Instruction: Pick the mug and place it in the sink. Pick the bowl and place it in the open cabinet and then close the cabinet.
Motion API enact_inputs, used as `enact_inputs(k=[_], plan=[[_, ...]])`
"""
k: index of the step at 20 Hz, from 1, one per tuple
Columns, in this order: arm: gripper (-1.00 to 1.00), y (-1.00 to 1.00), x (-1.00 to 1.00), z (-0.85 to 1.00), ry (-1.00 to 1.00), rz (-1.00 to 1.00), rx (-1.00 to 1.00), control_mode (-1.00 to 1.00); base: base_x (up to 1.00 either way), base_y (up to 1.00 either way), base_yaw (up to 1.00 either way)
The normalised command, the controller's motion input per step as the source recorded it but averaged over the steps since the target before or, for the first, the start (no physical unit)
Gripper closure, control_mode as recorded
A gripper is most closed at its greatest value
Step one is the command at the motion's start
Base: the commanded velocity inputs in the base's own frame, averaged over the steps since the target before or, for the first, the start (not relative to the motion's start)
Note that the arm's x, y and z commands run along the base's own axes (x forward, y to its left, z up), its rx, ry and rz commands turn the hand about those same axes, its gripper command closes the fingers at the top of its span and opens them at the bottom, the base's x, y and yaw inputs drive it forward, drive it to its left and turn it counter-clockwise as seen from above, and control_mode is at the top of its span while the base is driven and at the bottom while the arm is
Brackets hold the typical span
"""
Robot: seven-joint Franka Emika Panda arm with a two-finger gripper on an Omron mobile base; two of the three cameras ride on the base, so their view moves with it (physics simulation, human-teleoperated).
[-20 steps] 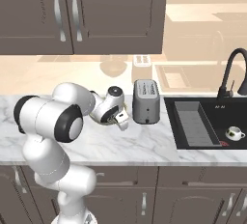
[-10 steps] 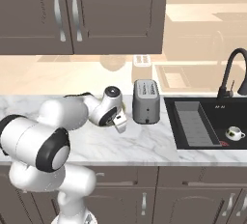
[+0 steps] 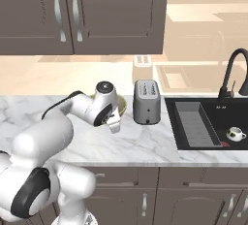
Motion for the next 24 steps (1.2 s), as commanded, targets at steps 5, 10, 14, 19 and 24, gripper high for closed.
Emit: enact_inputs(k=[5,10,14,19,24], plan=[[1.0,-0.07,-0.37,0.3,0.0,-0.17,0.03,-1.0,0.0,0.0,0.0],[1.0,-0.1,-0.48,0.3,0.0,-0.15,0.05,-1.0,0.0,0.0,0.0],[1.0,-0.05,-0.46,0.33,0.0,-0.14,0.04,-1.0,0.0,0.0,0.0],[1.0,-0.01,-0.35,0.45,0.0,-0.11,0.04,-1.0,0.0,0.0,0.0],[1.0,0.0,-0.32,0.32,0.0,-0.09,0.04,-1.0,0.0,0.0,0.0]])
